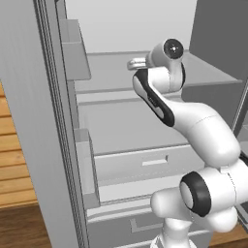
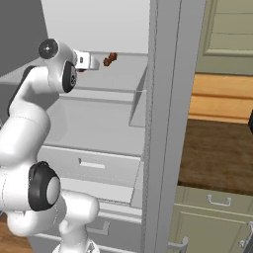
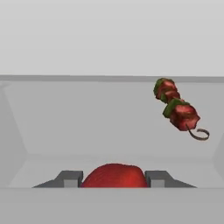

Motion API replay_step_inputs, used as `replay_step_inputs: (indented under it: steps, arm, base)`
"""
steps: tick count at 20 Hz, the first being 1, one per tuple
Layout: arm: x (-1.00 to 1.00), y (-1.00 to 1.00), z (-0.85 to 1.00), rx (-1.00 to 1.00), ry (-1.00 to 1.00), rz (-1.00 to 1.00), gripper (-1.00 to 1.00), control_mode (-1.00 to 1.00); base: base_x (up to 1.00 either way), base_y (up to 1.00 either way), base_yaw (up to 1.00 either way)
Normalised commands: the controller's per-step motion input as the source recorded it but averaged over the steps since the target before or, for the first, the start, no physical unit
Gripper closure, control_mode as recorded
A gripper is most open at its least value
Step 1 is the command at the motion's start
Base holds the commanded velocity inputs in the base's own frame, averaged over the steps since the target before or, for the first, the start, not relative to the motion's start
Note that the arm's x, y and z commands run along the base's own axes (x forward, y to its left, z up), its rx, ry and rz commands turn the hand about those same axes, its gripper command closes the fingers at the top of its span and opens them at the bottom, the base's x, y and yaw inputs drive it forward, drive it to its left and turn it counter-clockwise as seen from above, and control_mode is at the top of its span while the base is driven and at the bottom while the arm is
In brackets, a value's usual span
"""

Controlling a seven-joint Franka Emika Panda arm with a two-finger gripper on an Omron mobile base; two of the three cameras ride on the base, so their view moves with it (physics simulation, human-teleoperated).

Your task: Take the strawberry from the fridge and place it on top of the pancake, located on the dining counter.

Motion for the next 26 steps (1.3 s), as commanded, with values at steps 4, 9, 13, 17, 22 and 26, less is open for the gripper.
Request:
replay_step_inputs:
  steps: [4,9,13,17,22,26]
  arm:
    - [-0.68,0.00,0.00,0.00,0.00,-0.01,1.00,-1.00]
    - [-1.00,0.00,0.15,0.08,-0.04,-0.01,1.00,-1.00]
    - [-1.00,-0.06,0.12,0.16,0.09,-0.01,1.00,-1.00]
    - [-1.00,-0.11,-0.17,0.03,0.45,0.00,1.00,-1.00]
    - [-0.99,-0.19,-0.68,-0.02,0.56,0.00,1.00,-1.00]
    - [-0.46,-0.14,-0.98,-0.13,0.51,0.01,1.00,-1.00]
  base:
    - [0.00,0.00,0.00]
    - [0.00,0.00,0.00]
    - [0.00,0.00,0.00]
    - [0.00,0.00,0.00]
    - [0.00,0.00,0.00]
    - [0.00,0.00,0.00]
